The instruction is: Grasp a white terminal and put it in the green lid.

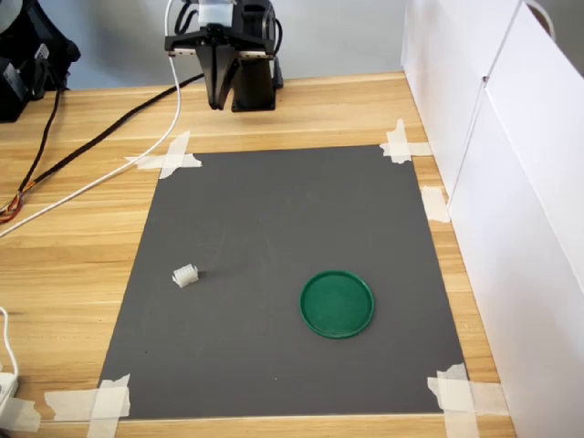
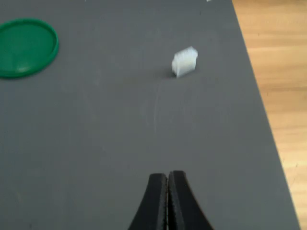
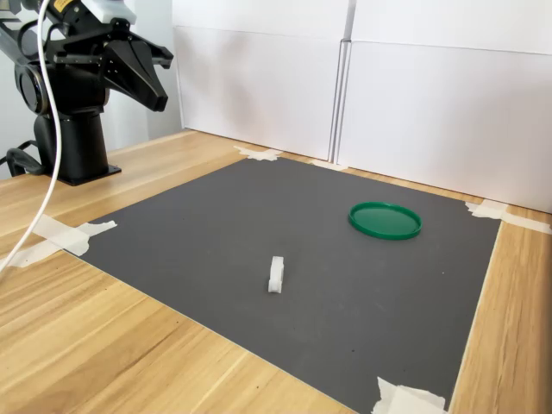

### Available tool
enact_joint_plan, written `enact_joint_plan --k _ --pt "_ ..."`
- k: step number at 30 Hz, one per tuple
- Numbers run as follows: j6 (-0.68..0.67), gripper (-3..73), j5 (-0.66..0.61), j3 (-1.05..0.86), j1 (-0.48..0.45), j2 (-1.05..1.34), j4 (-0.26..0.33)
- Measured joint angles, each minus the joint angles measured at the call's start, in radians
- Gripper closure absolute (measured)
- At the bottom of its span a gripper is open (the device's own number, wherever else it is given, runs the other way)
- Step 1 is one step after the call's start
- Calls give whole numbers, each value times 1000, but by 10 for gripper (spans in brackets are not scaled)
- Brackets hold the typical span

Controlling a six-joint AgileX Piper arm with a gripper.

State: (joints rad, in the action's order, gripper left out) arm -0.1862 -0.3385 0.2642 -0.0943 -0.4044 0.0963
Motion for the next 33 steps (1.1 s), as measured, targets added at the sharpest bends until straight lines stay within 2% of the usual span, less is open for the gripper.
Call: enact_joint_plan --k 6,11,27,31,33 --pt "0 716 -2 148 0 -218 7" --pt "-30 716 -59 279 0 -414 6" --pt "-178 716 -481 724 0 -819 3" --pt "-223 675 -552 782 0 -878 2" --pt "-227 624 -562 802 0 -894 0"
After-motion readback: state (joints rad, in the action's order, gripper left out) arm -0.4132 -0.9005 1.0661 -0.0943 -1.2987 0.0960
